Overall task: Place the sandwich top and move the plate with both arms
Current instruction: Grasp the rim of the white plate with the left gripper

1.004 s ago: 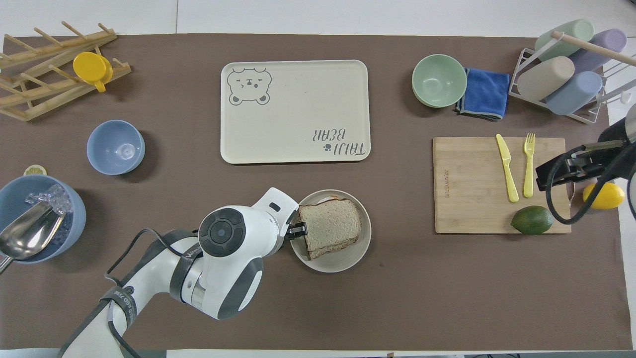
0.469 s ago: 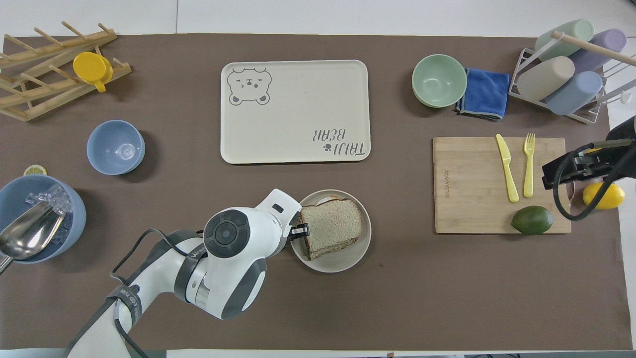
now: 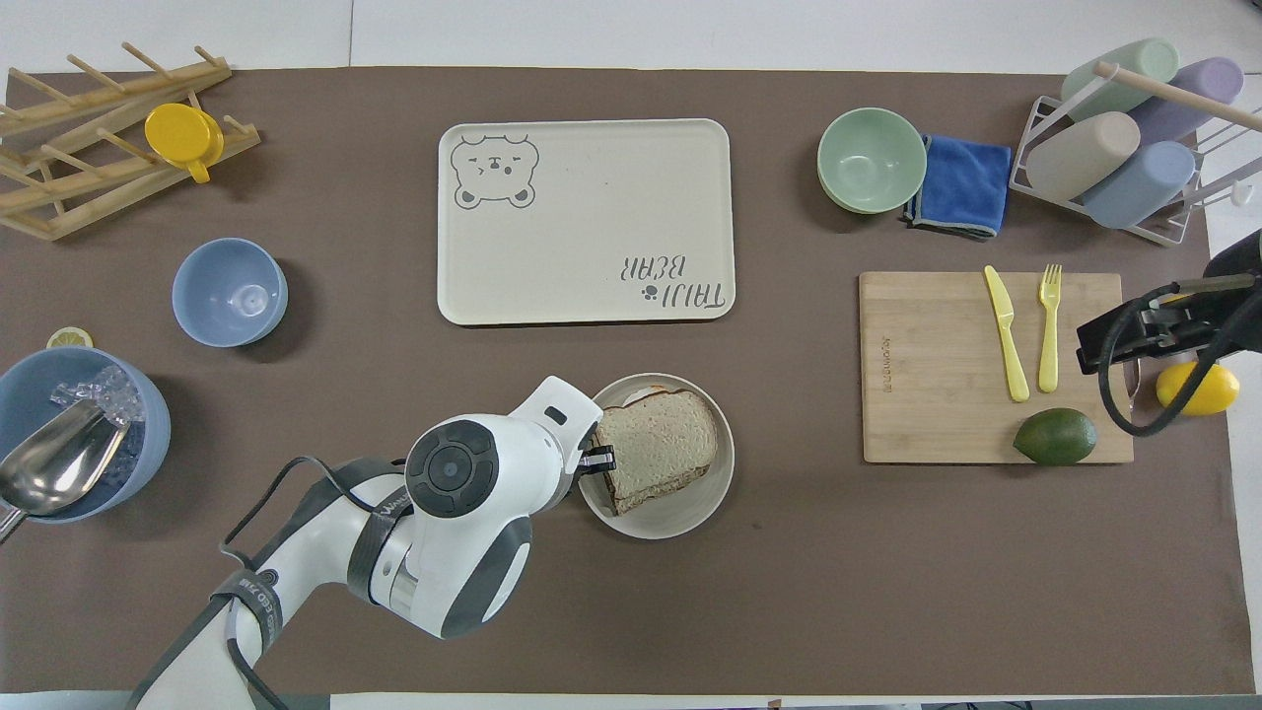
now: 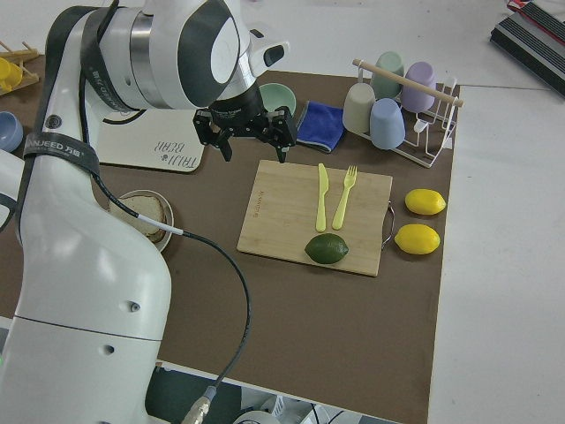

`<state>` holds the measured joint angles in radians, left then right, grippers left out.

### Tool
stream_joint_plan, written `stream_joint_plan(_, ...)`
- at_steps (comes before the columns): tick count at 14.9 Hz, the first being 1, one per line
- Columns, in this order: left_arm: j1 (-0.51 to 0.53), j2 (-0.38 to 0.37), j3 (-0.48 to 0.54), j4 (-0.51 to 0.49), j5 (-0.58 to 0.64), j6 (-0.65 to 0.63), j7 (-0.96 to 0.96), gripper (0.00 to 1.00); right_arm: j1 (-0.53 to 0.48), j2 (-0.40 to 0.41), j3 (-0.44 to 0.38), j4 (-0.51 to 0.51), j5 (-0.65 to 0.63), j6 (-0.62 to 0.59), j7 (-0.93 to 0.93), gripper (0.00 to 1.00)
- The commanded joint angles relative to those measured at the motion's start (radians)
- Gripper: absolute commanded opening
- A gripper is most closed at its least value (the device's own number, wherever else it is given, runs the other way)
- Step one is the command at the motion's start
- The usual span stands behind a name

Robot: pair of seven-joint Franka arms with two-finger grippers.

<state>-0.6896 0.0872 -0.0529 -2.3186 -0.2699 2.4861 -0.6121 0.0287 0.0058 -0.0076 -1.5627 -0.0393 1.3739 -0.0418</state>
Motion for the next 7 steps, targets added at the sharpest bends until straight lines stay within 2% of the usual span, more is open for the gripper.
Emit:
stream_joint_plan(1,-0.016,0.013,0.015,-0.011,-0.014,0.023,0.005,0.0,-0.023,-0.017,0.014,-0.028,0.021,0.016,-0.004,1.0)
stream_joint_plan(7,0.012,0.016,0.015,0.016,-0.014,0.008,0.038,0.0,-0.018,-0.017,0.014,-0.026,0.021,0.016,-0.004,1.0)
